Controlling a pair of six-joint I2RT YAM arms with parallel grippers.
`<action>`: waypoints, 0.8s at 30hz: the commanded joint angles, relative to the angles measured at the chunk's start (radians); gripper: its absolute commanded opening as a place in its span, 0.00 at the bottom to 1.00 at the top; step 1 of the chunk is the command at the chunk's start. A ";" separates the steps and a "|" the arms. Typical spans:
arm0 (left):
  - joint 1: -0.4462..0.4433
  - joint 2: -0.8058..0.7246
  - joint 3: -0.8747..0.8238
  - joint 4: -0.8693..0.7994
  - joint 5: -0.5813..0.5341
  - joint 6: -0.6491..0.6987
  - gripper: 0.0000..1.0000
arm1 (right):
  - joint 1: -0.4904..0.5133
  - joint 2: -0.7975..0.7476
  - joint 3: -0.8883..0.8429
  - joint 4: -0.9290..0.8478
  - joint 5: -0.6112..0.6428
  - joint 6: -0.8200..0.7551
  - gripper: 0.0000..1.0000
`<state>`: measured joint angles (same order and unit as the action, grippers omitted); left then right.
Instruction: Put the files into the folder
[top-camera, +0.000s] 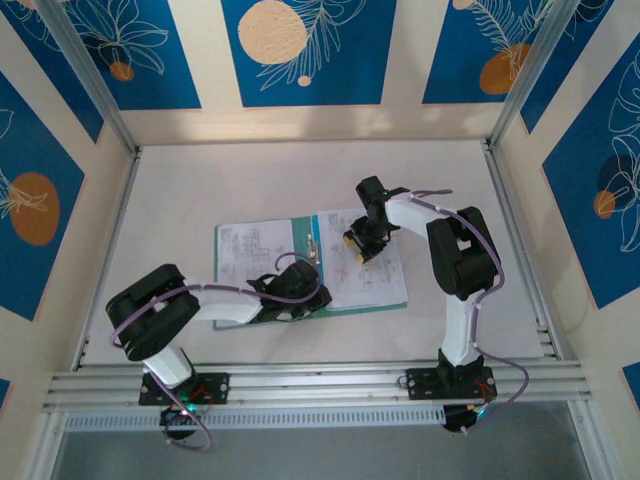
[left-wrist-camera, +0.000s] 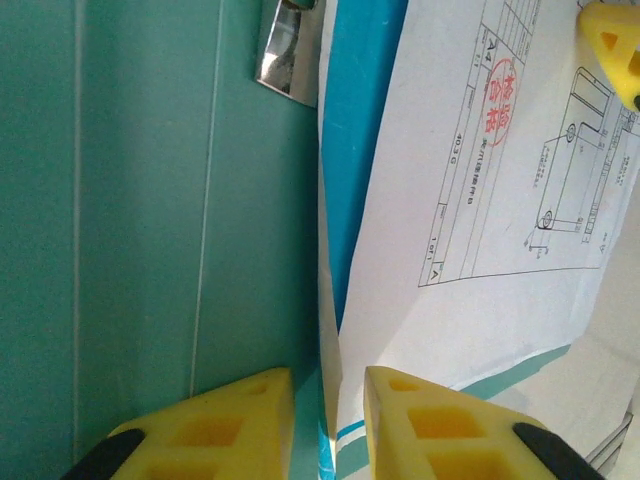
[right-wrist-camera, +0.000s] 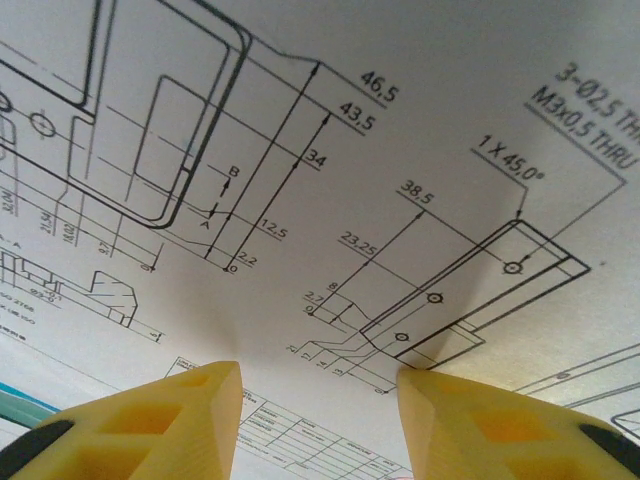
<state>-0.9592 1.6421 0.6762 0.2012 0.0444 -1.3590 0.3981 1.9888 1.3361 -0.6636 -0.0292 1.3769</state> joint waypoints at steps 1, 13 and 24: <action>0.008 0.022 0.010 -0.035 -0.014 0.011 0.24 | 0.010 0.078 -0.030 -0.024 0.059 0.007 0.48; 0.008 0.041 0.021 -0.013 -0.003 0.014 0.18 | 0.024 0.081 -0.019 -0.031 0.055 0.027 0.48; 0.008 0.039 0.023 -0.021 -0.003 0.022 0.02 | 0.026 0.063 -0.019 -0.031 0.068 -0.008 0.49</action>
<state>-0.9592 1.6592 0.6804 0.1974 0.0513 -1.3518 0.4129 1.9949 1.3460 -0.6548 -0.0219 1.3869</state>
